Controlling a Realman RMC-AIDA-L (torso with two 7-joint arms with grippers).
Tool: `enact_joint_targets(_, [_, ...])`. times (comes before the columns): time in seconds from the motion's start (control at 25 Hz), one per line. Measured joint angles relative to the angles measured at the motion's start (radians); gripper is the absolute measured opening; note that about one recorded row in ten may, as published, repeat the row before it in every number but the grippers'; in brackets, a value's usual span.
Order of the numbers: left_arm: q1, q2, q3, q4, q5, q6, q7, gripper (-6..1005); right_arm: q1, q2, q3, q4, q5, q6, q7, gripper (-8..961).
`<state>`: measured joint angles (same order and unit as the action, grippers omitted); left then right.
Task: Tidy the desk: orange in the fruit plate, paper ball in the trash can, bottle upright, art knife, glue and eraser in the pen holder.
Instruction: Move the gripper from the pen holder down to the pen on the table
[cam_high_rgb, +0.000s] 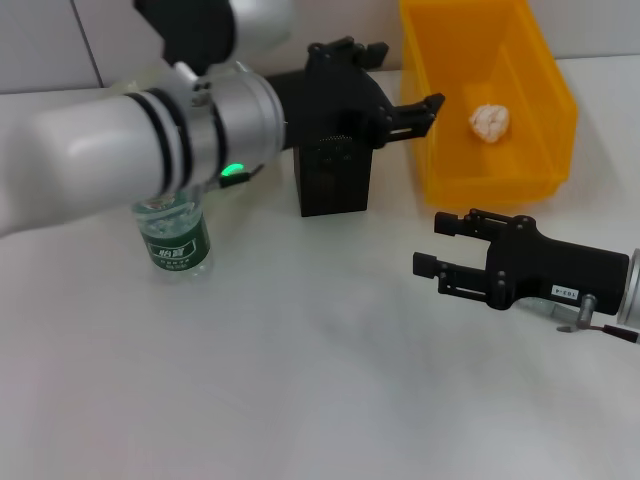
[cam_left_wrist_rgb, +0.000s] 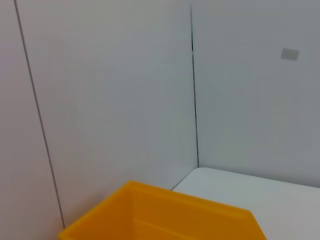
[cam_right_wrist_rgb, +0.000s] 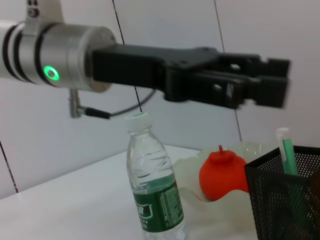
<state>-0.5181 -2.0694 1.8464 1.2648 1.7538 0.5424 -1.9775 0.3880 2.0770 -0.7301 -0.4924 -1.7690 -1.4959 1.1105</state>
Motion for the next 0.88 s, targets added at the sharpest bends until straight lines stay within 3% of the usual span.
enact_joint_targets(0.16, [0.085, 0.001, -0.114, 0.096, 0.0, 0.113, 0.063, 802, -0.007, -0.001, -0.005, -0.004, -0.004, 0.0, 0.0, 693])
enact_joint_targets(0.32, [0.129, 0.002, -0.171, 0.135, -0.006, 0.167, 0.088, 802, -0.017, -0.003, 0.0, -0.009, -0.003, 0.0, 0.0, 693])
enact_joint_targets(0.88, [0.258, 0.002, -0.261, 0.257, -0.014, 0.277, 0.157, 802, -0.039, -0.006, 0.02, -0.024, 0.002, 0.004, 0.009, 693])
